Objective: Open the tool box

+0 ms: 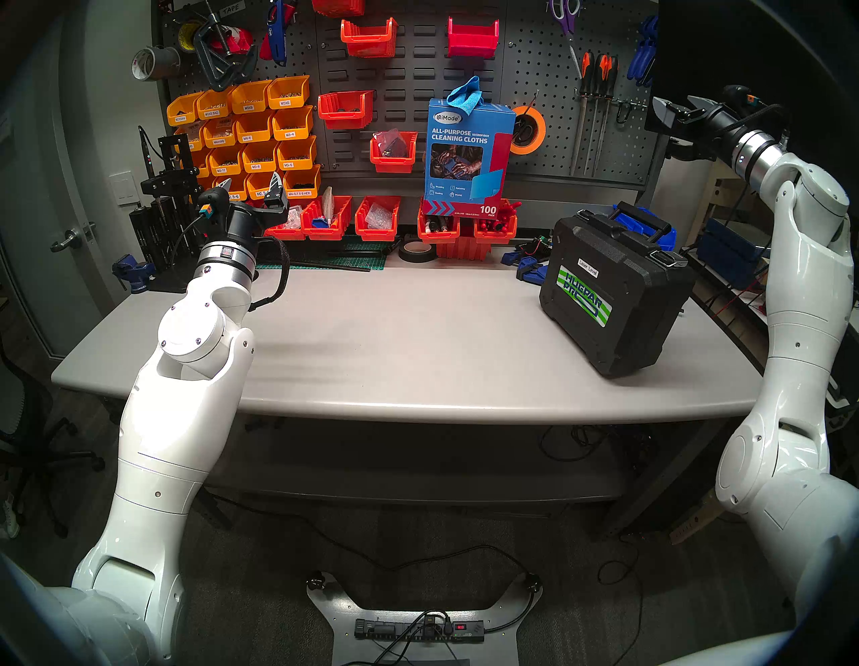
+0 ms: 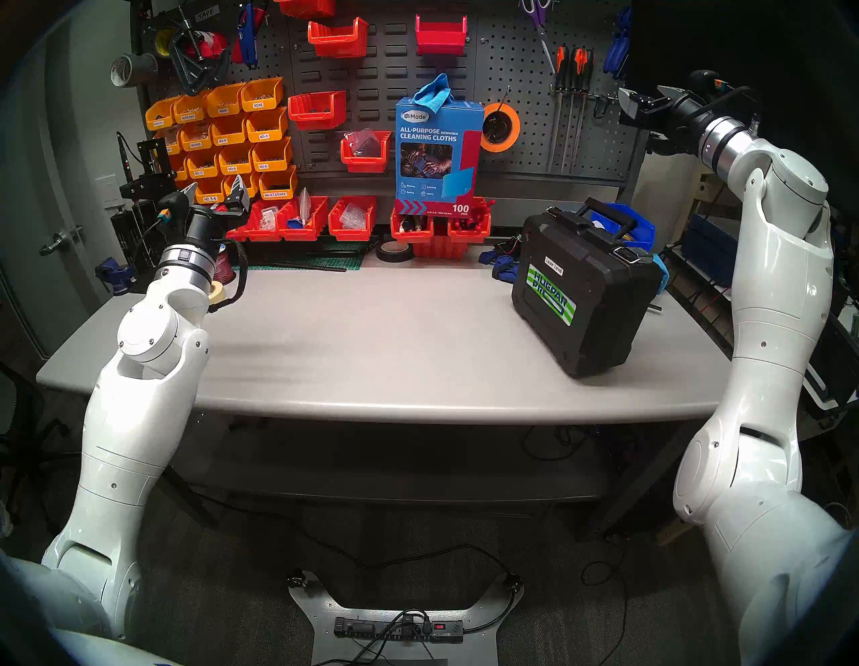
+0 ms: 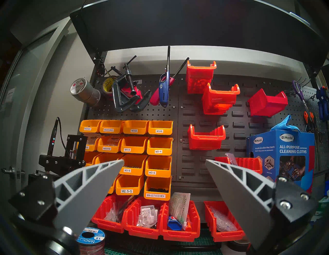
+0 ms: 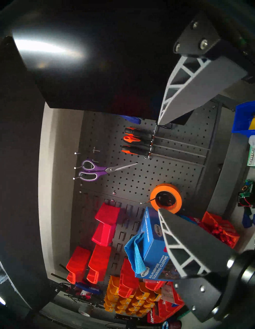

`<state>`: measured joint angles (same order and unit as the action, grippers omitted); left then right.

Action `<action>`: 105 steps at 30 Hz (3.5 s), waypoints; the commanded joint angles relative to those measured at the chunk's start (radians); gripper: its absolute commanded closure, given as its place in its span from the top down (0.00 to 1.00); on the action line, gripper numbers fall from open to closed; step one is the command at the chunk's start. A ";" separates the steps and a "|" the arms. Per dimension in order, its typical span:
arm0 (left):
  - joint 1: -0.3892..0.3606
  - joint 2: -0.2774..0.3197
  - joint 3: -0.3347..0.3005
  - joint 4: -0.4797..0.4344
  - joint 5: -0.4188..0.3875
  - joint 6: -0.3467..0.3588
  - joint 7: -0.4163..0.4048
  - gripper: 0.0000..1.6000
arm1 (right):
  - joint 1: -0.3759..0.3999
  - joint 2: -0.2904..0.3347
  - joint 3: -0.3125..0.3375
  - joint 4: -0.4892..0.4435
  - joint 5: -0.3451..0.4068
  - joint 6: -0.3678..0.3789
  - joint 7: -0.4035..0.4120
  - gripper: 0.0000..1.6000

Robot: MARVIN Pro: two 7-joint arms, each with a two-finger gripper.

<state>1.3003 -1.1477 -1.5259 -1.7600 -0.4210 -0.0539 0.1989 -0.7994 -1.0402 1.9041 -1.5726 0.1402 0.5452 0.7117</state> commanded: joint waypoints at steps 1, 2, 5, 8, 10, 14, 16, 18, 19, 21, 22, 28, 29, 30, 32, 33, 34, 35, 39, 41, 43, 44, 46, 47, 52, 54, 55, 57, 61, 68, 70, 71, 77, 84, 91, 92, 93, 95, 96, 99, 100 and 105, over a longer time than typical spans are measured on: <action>-0.009 0.000 -0.001 -0.009 0.000 -0.001 0.000 1.00 | -0.065 0.078 0.031 -0.065 -0.005 0.089 0.059 1.00; -0.009 0.000 -0.001 -0.009 0.000 -0.001 0.000 1.00 | -0.069 0.083 0.035 -0.069 -0.005 0.097 0.065 1.00; -0.009 0.000 -0.001 -0.009 0.000 -0.001 0.000 1.00 | -0.079 0.093 0.045 -0.080 -0.006 0.115 0.079 1.00; -0.009 0.000 -0.001 -0.009 0.000 -0.001 0.000 1.00 | -0.081 0.090 0.055 -0.087 -0.004 0.133 0.080 1.00; -0.009 0.000 -0.001 -0.009 0.000 -0.001 0.000 1.00 | -0.083 0.087 0.058 -0.091 -0.004 0.150 0.081 1.00; -0.009 0.000 -0.001 -0.009 0.000 -0.001 0.000 1.00 | -0.096 0.076 0.067 -0.103 0.009 0.210 0.090 1.00; -0.009 0.000 -0.001 -0.009 0.000 -0.001 0.000 1.00 | -0.113 0.067 0.075 -0.114 0.013 0.242 0.096 1.00; -0.009 0.000 -0.001 -0.009 0.000 -0.001 0.000 1.00 | -0.140 0.055 0.082 -0.130 0.016 0.260 0.098 1.00; -0.009 0.000 -0.001 -0.009 0.000 -0.001 0.000 1.00 | -0.154 0.045 0.086 -0.138 0.020 0.269 0.099 1.00; -0.009 0.000 -0.001 -0.009 0.000 -0.001 0.000 1.00 | -0.177 0.027 0.092 -0.154 0.025 0.283 0.099 1.00; -0.009 0.000 -0.001 -0.009 0.000 -0.001 0.000 1.00 | -0.188 0.020 0.094 -0.163 0.025 0.286 0.098 1.00; -0.009 0.000 -0.001 -0.009 0.000 -0.001 0.000 1.00 | -0.234 -0.020 0.097 -0.199 0.020 0.307 0.080 1.00; -0.009 0.000 -0.001 -0.009 0.000 -0.001 0.000 1.00 | -0.243 -0.020 0.095 -0.205 0.018 0.311 0.081 1.00; -0.009 0.000 -0.001 -0.009 0.000 -0.001 0.000 1.00 | -0.250 -0.024 0.095 -0.212 0.017 0.312 0.078 1.00; -0.009 0.000 -0.001 -0.009 0.000 -0.001 0.000 1.00 | -0.267 -0.026 0.095 -0.225 0.013 0.312 0.075 1.00; -0.009 0.000 -0.001 -0.009 0.000 -0.001 0.000 1.00 | -0.274 -0.025 0.094 -0.232 0.009 0.309 0.071 1.00; -0.009 0.000 -0.001 -0.009 0.000 -0.001 0.000 1.00 | -0.280 -0.027 0.095 -0.238 0.008 0.307 0.067 1.00; -0.009 0.000 -0.001 -0.009 0.000 -0.001 0.000 1.00 | -0.286 -0.029 0.095 -0.247 0.002 0.302 0.059 1.00; -0.009 0.000 -0.001 -0.009 0.000 -0.001 0.000 1.00 | -0.310 -0.024 0.101 -0.271 -0.010 0.302 0.053 1.00; -0.009 0.000 -0.001 -0.009 0.000 -0.001 0.000 1.00 | -0.326 -0.020 0.109 -0.284 -0.015 0.305 0.055 1.00; -0.009 0.000 -0.001 -0.009 0.000 -0.001 0.000 1.00 | -0.337 -0.015 0.116 -0.295 -0.017 0.311 0.059 1.00; -0.009 0.000 -0.001 -0.009 0.000 -0.001 0.000 1.00 | -0.341 -0.010 0.118 -0.302 -0.020 0.318 0.061 1.00; -0.009 0.000 -0.001 -0.009 0.000 -0.001 0.000 1.00 | -0.348 -0.003 0.124 -0.312 -0.023 0.329 0.063 1.00; -0.009 0.000 -0.001 -0.009 0.000 -0.001 0.000 1.00 | -0.351 -0.001 0.127 -0.316 -0.024 0.333 0.065 1.00; -0.009 0.000 -0.001 -0.009 0.000 -0.001 0.000 1.00 | -0.370 0.025 0.141 -0.338 -0.023 0.368 0.087 1.00; -0.009 0.000 -0.001 -0.009 0.000 -0.001 0.000 1.00 | -0.373 0.034 0.145 -0.339 -0.024 0.377 0.095 1.00; -0.009 0.000 -0.001 -0.009 0.000 -0.001 0.000 1.00 | -0.373 0.036 0.147 -0.339 -0.025 0.379 0.098 1.00; -0.009 0.000 -0.001 -0.009 0.000 -0.001 0.000 1.00 | -0.373 0.040 0.149 -0.337 -0.026 0.384 0.103 1.00; -0.009 0.000 -0.001 -0.009 0.000 -0.001 0.000 1.00 | -0.368 0.042 0.146 -0.324 -0.028 0.389 0.113 1.00; -0.009 0.000 -0.001 -0.009 0.000 -0.001 0.000 1.00 | -0.360 0.029 0.127 -0.309 -0.033 0.391 0.116 1.00; -0.009 0.000 -0.001 -0.009 0.000 -0.001 0.000 1.00 | -0.356 0.025 0.120 -0.305 -0.034 0.391 0.116 1.00; -0.009 0.000 -0.001 -0.009 0.000 -0.001 0.000 1.00 | -0.353 0.025 0.115 -0.303 -0.035 0.393 0.117 1.00; -0.009 0.000 -0.001 -0.009 0.000 -0.001 0.000 1.00 | -0.352 0.020 0.094 -0.302 -0.043 0.389 0.116 1.00; -0.009 0.000 -0.001 -0.009 0.000 -0.001 0.000 1.00 | -0.346 0.011 0.083 -0.316 -0.058 0.389 0.098 1.00; -0.009 0.000 -0.001 -0.009 0.000 -0.001 0.000 1.00 | -0.347 0.019 0.084 -0.316 -0.067 0.393 0.093 1.00; -0.009 0.000 -0.001 -0.009 0.000 -0.001 0.000 1.00 | -0.346 0.019 0.084 -0.316 -0.067 0.393 0.093 1.00; -0.009 0.000 -0.001 -0.009 0.000 -0.001 0.000 1.00 | -0.345 0.020 0.084 -0.315 -0.066 0.392 0.094 1.00; -0.009 0.000 -0.001 -0.009 0.000 -0.001 0.000 1.00 | -0.340 0.020 0.082 -0.312 -0.066 0.391 0.094 1.00; -0.009 0.000 -0.001 -0.009 0.000 -0.001 0.000 1.00 | -0.340 0.020 0.082 -0.312 -0.066 0.391 0.094 1.00; -0.009 0.000 -0.001 -0.009 0.000 -0.001 0.000 1.00 | -0.332 0.021 0.079 -0.304 -0.067 0.388 0.095 0.90; -0.009 0.000 -0.001 -0.009 0.000 -0.001 0.000 1.00 | -0.327 0.022 0.077 -0.299 -0.067 0.386 0.094 0.85; -0.009 0.000 -0.001 -0.009 0.000 -0.001 0.000 1.00 | -0.311 0.029 0.072 -0.285 -0.065 0.390 0.099 0.81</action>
<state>1.3005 -1.1477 -1.5259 -1.7600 -0.4210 -0.0539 0.1990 -1.1441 -1.0253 1.9812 -1.8646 0.0682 0.9345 0.8026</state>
